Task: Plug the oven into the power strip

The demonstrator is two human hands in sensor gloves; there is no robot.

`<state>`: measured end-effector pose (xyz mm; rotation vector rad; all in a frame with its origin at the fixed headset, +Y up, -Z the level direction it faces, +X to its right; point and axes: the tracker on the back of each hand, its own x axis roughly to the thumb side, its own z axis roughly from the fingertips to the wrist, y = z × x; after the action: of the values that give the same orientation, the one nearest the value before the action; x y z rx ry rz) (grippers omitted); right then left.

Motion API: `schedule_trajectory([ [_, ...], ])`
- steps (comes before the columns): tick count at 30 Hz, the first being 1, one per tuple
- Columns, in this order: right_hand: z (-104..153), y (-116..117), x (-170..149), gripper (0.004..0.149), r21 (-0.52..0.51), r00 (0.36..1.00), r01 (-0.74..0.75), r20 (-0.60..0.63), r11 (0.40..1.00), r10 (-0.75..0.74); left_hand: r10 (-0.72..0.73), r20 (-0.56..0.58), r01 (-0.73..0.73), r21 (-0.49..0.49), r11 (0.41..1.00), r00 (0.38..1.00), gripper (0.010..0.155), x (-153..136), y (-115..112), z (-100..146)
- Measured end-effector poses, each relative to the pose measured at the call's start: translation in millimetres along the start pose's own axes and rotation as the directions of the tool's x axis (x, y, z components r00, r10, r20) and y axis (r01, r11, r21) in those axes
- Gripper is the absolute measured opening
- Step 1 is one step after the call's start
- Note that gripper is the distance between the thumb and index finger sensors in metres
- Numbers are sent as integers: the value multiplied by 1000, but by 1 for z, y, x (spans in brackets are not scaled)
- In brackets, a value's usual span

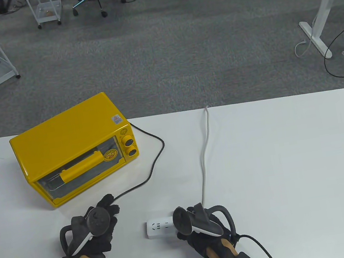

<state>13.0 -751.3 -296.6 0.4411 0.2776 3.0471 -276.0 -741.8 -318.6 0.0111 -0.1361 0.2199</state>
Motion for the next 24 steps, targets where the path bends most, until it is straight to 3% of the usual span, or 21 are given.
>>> schedule_trajectory([
  [3,0,0,0,74,-2,1000,0,-2,1000,0,97,70,-100,39,994,993,41,12,8,3],
  [5,1,1,-1,74,-4,1000,2,-2,1000,-2,179,80,-179,-6,984,980,44,18,7,3],
  [10,2,1,-2,74,-3,1000,6,-2,1000,-6,374,87,-347,-232,909,923,69,23,-8,2],
  [15,2,1,-2,74,1,1000,6,-2,1000,-6,426,145,-351,-368,861,893,66,29,-11,4],
  [18,2,1,-2,74,1,1000,3,-2,1000,-3,437,178,-348,-380,857,882,64,34,-8,6],
  [24,2,1,-2,74,3,1000,3,-1,1000,-3,336,171,-302,-198,932,926,58,46,-2,9],
])
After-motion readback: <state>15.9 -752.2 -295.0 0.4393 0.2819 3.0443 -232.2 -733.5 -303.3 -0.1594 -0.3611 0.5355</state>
